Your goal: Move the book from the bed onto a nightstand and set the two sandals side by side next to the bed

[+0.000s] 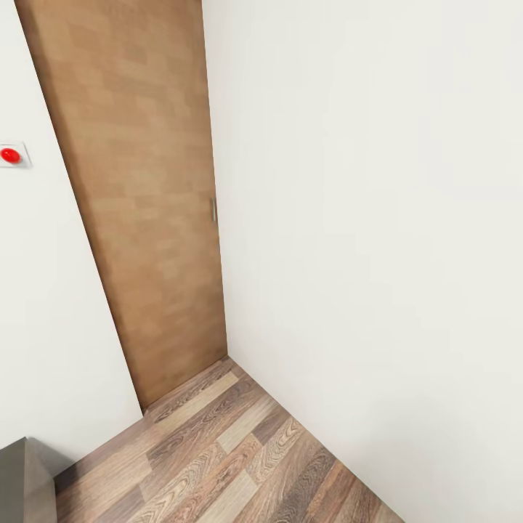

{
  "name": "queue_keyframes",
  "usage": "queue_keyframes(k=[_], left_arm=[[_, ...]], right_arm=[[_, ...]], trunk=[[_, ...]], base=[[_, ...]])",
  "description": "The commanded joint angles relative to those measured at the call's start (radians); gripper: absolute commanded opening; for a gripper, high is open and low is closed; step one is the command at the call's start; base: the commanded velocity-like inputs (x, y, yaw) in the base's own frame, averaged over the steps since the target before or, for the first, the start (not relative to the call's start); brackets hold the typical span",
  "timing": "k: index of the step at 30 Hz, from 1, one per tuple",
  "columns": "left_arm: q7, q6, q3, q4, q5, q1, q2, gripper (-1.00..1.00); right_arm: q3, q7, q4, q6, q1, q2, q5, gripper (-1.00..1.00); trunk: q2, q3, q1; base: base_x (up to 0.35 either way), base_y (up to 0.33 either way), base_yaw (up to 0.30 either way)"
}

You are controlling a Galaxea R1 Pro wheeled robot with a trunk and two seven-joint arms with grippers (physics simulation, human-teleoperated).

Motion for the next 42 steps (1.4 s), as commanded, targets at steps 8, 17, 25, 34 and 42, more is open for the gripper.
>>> queue_keyframes(k=[8, 17, 25, 34, 42], left_arm=[[-0.001, -0.003, 0.001, 0.0, 0.0, 0.0, -0.001, 1.0], [-0.001, -0.003, 0.001, 0.0, 0.0, 0.0, -0.001, 1.0], [-0.001, -0.003, 0.001, -0.001, 0.0, 0.0, -0.001, 1.0], [-0.001, -0.003, 0.001, -0.001, 0.0, 0.0, -0.002, 1.0], [-0.001, -0.003, 0.001, -0.001, 0.0, 0.0, -0.003, 1.0]], right_arm=[[0.0, -0.001, 0.0, 0.0, 0.0, 0.0, -0.001, 1.0], [0.0, -0.001, 0.0, 0.0, 0.0, 0.0, 0.0, 1.0], [0.001, -0.001, 0.0, 0.0, 0.0, 0.001, 0.0, 1.0], [0.001, -0.001, 0.0, 0.0, 0.0, 0.002, 0.0, 1.0], [0.001, -0.002, 0.0, 0.0, 0.0, 0.002, 0.0, 1.0]], trunk=[[0.0, 0.0, 0.0], [0.0, 0.0, 0.0], [0.0, 0.0, 0.0], [0.0, 0.0, 0.0], [0.0, 0.0, 0.0]], base=[[0.0, 0.0, -0.002], [0.0, 0.0, -0.05], [0.0, 0.0, -0.085], [0.0, 0.0, -0.101], [0.0, 0.0, -0.119]])
